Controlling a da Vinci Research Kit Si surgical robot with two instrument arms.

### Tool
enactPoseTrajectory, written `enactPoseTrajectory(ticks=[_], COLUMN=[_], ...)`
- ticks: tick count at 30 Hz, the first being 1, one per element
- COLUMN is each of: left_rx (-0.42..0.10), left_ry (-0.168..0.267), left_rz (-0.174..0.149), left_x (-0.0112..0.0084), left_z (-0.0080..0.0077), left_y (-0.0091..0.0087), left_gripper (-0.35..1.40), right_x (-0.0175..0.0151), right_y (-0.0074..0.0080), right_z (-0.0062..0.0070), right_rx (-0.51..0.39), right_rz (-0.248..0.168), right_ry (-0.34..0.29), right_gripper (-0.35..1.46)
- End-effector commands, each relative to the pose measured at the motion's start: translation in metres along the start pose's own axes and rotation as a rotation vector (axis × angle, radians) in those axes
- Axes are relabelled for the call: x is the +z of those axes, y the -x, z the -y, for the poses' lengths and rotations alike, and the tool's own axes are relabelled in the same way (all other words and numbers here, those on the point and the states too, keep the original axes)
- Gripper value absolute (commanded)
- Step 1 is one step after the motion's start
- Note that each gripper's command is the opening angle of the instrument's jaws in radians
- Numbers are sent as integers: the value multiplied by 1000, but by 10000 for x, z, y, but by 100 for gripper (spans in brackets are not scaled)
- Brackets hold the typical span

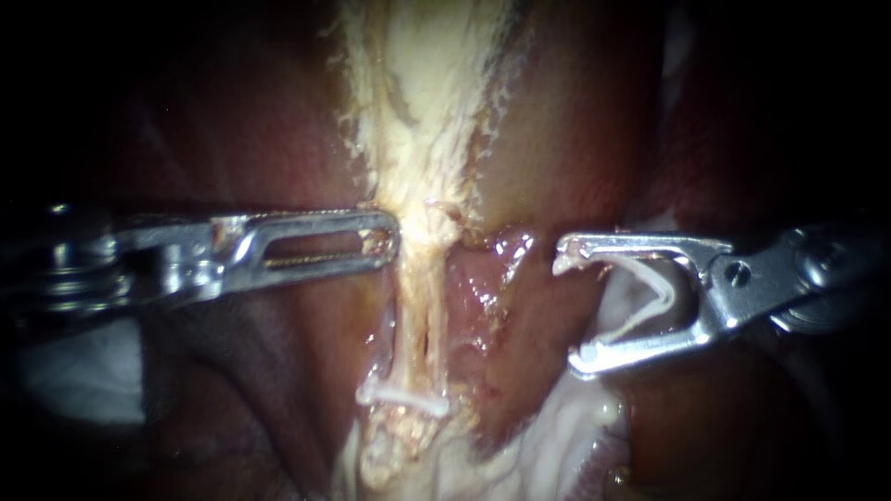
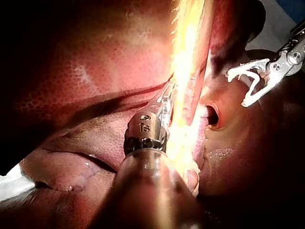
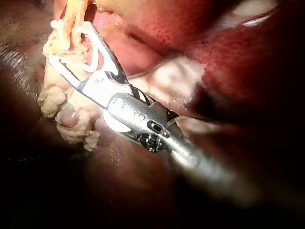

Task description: Clipping second clip left tube

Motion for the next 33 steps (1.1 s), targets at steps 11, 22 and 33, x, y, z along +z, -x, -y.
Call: enactPoseTrajectory(ticks=[11,22,33], left_rx=[-6,-9,-10], left_ry=[0,19,24], left_rz=[-8,1,4], left_x=[-36,-74,-80], left_z=[8,10,11], left_y=[9,13,12], left_gripper=[-35,-35,-35], right_x=[4,13,70], right_y=[0,5,34], right_z=[1,6,19], right_rx=[-1,-1,78], right_rz=[0,-6,41], right_ry=[1,-6,-42], right_gripper=[60,60,60])
